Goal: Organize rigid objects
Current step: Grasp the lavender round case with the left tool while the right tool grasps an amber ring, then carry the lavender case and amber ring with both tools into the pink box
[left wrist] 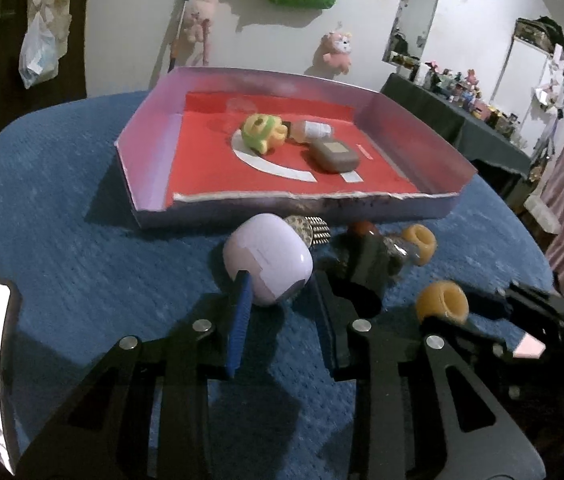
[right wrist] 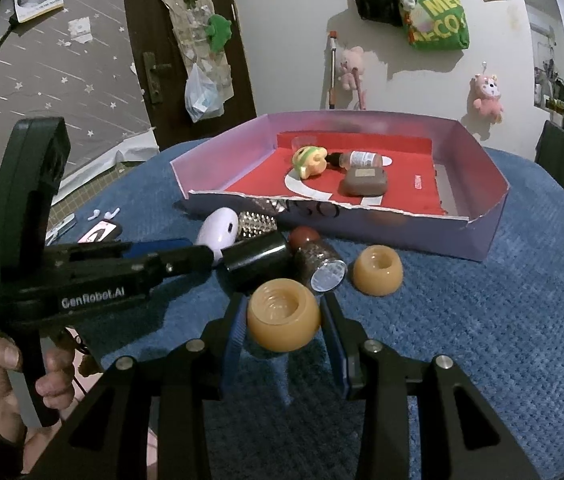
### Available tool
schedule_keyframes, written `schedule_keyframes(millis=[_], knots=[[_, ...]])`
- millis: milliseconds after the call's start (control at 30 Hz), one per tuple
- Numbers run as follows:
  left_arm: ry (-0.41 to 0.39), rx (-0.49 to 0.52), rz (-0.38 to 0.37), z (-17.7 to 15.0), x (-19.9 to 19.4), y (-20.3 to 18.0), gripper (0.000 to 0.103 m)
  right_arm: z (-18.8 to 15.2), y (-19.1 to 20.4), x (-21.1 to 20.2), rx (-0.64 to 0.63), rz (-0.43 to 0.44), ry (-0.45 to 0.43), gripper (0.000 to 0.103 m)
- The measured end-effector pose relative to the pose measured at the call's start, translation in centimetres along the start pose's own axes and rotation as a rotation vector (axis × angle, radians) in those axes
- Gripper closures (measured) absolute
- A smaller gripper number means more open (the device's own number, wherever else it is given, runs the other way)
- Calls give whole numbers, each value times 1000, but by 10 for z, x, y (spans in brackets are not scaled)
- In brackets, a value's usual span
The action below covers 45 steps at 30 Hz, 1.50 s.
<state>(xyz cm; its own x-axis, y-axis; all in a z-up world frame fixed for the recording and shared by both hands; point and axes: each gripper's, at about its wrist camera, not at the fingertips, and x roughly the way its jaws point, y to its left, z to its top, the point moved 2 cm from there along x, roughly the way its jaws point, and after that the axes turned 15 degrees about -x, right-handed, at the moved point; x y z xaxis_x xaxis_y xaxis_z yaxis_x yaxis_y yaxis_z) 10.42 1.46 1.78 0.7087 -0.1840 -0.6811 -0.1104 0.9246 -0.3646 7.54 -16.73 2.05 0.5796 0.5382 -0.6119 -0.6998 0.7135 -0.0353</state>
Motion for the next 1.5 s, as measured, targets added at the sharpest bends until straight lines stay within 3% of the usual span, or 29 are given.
schedule_keyframes(millis=[133, 200, 267, 567, 667, 833, 1500], knots=[[4, -21, 3, 9, 6, 4, 70, -4, 0, 4, 1, 8, 17, 63], [20, -24, 7, 11, 11, 5, 45, -6, 0, 7, -1, 8, 26, 63], [30, -24, 9, 12, 17, 7, 39, -8, 1, 9, 0, 13, 33, 63], [71, -37, -14, 20, 34, 11, 39, -11, 2, 17, -10, 13, 48, 62], [61, -15, -11, 16, 35, 6, 51, -12, 5, 18, -37, -5, 50, 62], [46, 1, -15, 13, 30, 4, 51, -11, 12, 19, -80, -40, 54, 63], [-7, 16, -71, 14, -3, -8, 51, 16, -7, -4, -35, -11, -29, 63]])
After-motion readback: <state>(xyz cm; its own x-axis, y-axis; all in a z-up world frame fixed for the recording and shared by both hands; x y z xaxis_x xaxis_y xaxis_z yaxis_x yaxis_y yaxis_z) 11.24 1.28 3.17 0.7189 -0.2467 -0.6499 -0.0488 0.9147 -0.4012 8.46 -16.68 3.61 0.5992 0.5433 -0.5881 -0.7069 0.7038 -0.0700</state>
